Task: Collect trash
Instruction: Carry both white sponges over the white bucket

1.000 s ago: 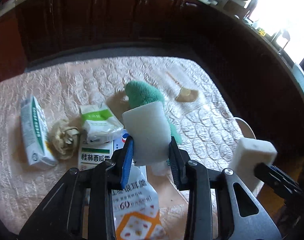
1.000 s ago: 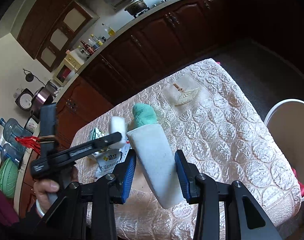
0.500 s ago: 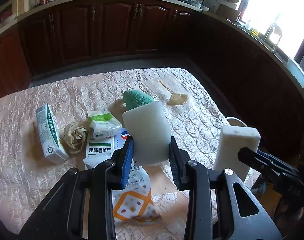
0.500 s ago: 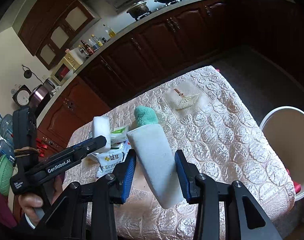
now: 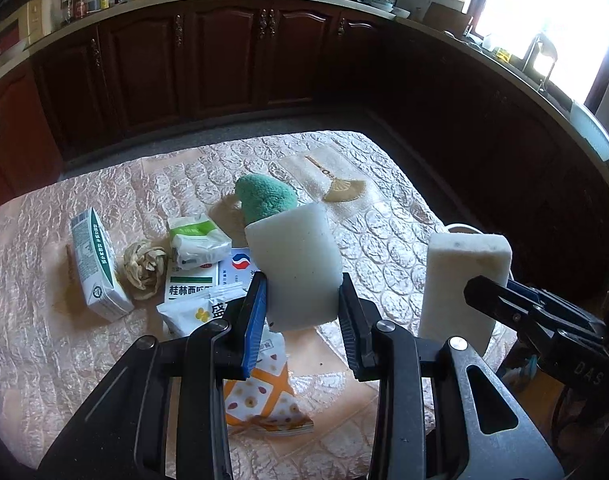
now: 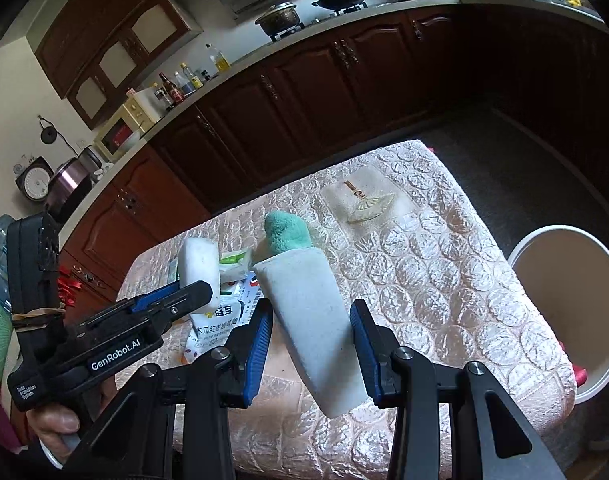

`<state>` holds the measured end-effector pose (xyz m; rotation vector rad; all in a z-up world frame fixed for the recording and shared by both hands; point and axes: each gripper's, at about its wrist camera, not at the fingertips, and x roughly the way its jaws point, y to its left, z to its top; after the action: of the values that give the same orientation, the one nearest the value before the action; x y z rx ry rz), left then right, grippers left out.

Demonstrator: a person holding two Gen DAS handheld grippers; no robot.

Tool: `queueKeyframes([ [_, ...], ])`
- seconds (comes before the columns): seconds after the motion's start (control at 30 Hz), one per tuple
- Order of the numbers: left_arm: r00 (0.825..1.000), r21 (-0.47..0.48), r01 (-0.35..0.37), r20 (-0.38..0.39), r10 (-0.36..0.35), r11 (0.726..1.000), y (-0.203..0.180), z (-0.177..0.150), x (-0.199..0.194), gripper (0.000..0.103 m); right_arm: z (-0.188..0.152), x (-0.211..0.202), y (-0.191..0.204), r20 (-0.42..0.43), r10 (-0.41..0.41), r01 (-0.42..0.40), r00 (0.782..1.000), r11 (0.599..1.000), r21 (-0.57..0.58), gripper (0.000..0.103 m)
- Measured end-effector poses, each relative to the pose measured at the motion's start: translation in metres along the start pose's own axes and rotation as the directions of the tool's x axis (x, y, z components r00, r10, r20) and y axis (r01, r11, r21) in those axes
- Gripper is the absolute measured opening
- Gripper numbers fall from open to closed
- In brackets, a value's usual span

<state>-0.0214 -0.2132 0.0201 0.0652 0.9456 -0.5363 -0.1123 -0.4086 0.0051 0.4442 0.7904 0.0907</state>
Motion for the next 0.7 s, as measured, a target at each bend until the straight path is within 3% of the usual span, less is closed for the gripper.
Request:
queueKeyframes([
  [0.47, 1.000, 0.015, -0.002, -0.018, 0.002, 1.000, -0.011, -0.004, 0.005, 0.032, 0.000, 0.001, 0.003, 0.002, -0.069, 0.069, 0.998, 0.997, -0.037, 0.038],
  [0.7, 1.000, 0.025, -0.010, -0.018, 0.011, 1.000, -0.019, -0.005, 0.008, 0.032, 0.000, -0.002, 0.006, 0.021, -0.151, 0.152, 0.988, 0.986, -0.068, 0.038],
])
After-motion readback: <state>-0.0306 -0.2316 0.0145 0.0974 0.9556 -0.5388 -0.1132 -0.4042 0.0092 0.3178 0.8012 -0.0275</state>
